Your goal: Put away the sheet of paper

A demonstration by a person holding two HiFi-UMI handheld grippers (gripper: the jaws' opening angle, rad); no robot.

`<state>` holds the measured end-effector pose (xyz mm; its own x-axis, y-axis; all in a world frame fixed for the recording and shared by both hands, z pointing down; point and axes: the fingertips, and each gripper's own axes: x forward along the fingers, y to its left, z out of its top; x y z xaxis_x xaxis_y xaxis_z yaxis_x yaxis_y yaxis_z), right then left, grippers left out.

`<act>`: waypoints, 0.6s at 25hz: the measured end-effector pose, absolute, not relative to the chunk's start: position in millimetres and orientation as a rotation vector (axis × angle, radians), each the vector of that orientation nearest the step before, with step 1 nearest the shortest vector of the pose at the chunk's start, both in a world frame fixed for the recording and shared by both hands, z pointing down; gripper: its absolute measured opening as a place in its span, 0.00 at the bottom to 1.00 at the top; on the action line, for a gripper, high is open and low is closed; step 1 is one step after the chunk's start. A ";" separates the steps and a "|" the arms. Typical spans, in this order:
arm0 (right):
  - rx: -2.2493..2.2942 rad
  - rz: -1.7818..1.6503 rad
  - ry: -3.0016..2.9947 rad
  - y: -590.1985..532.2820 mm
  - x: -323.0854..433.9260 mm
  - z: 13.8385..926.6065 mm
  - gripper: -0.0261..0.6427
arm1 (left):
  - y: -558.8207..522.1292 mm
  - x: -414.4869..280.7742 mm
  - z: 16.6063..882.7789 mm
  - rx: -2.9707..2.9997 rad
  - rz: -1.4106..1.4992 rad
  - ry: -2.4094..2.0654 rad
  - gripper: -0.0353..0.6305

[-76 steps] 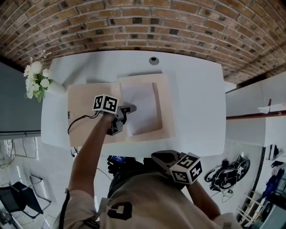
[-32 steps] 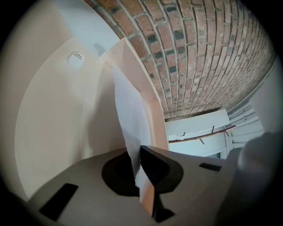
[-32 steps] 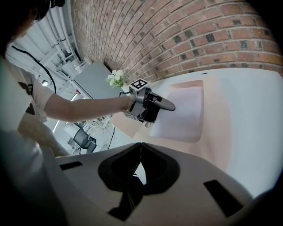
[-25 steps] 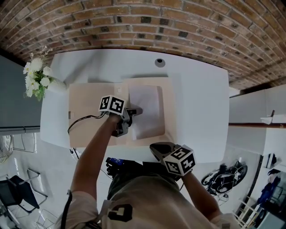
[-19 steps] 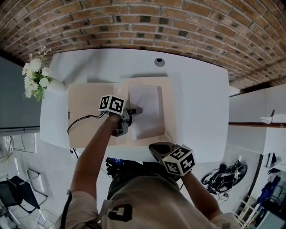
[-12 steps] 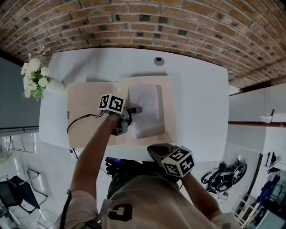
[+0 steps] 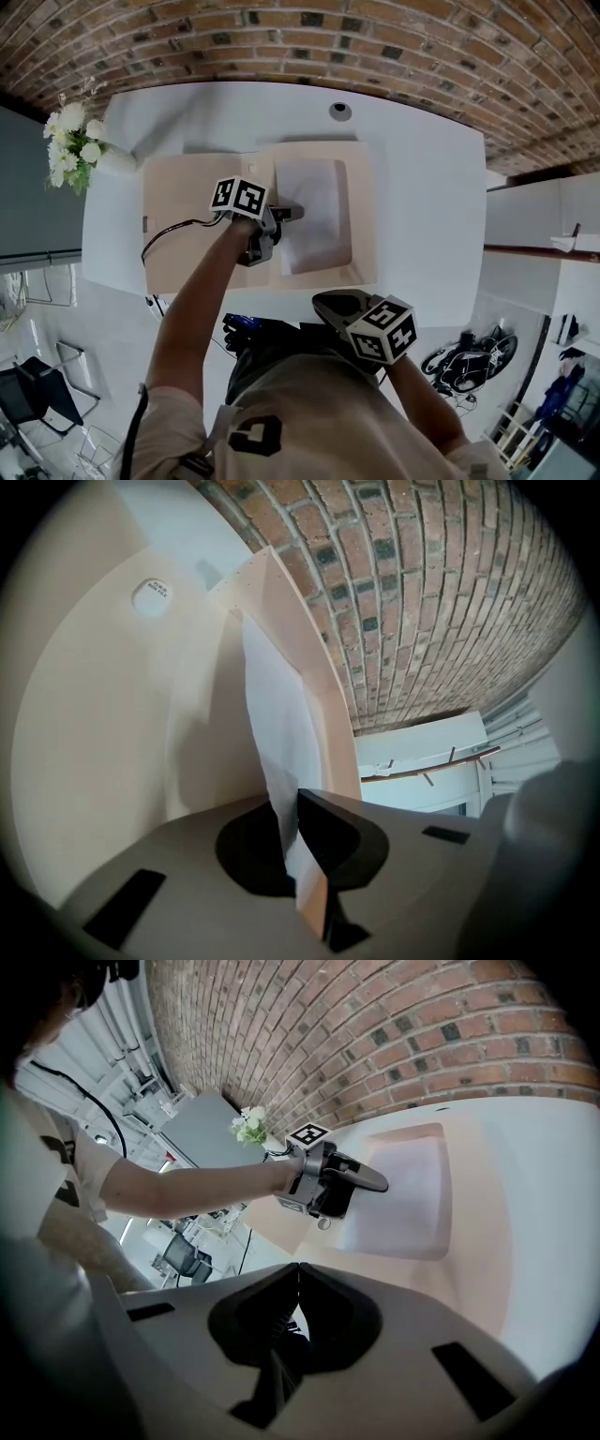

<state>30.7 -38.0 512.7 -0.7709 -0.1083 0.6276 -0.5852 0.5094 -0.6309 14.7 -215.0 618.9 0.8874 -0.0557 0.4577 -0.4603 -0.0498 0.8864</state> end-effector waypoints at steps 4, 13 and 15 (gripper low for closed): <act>0.569 1.220 -2.241 -34.8 29.0 511.2 0.07 | -215.0 13.5 619.3 1.602 0.345 -0.411 0.08; 0.561 1.212 -2.274 -33.3 24.5 503.0 0.07 | -215.2 13.9 619.3 1.607 0.349 -0.411 0.08; 0.562 1.212 -2.276 -32.4 24.4 502.4 0.07 | -215.0 13.6 619.7 1.605 0.350 -0.411 0.08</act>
